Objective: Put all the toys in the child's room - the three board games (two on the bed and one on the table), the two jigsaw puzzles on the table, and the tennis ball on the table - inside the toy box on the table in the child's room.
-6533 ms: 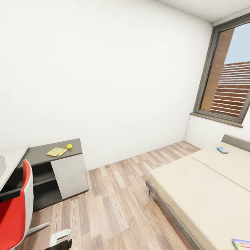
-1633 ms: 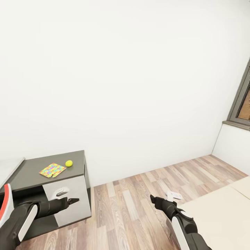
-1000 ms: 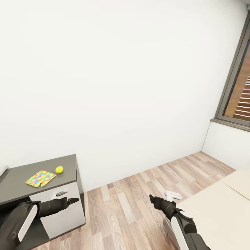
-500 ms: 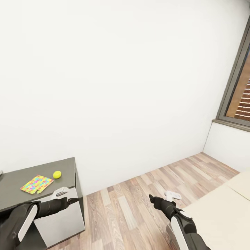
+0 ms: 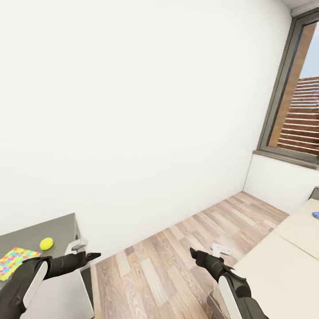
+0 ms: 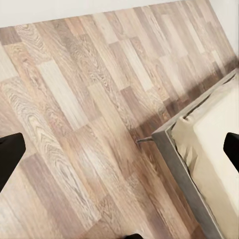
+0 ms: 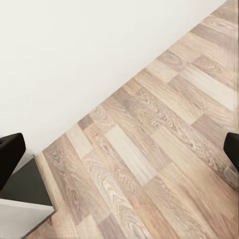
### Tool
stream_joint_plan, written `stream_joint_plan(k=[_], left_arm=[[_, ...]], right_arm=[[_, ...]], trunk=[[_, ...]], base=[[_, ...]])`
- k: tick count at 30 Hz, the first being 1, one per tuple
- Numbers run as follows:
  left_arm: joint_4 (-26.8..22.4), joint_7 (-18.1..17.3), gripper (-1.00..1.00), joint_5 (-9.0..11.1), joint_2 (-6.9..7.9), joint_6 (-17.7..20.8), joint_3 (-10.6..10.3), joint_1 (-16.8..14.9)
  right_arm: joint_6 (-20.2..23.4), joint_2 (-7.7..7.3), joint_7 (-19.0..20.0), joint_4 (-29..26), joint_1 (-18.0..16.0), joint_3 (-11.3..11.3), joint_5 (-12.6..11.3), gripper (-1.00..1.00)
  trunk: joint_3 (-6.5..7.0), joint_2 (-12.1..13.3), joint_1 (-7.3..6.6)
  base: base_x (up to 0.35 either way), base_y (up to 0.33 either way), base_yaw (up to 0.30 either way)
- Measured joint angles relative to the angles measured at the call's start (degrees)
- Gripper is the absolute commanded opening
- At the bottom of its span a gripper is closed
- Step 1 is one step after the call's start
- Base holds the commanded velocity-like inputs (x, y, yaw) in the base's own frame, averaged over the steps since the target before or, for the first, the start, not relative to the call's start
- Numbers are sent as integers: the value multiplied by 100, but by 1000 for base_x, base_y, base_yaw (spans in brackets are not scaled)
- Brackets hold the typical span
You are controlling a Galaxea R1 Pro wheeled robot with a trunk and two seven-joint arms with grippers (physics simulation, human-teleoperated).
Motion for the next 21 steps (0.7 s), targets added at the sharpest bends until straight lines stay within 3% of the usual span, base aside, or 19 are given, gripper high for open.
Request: stream_joint_plan(k=[21], left_arm=[[0,0,100,3,0,-1,0,0]], right_arm=[[0,-12,-1,7,0,0,-50,100]], trunk=[[0,0,2]], base=[[41,2,-280]])
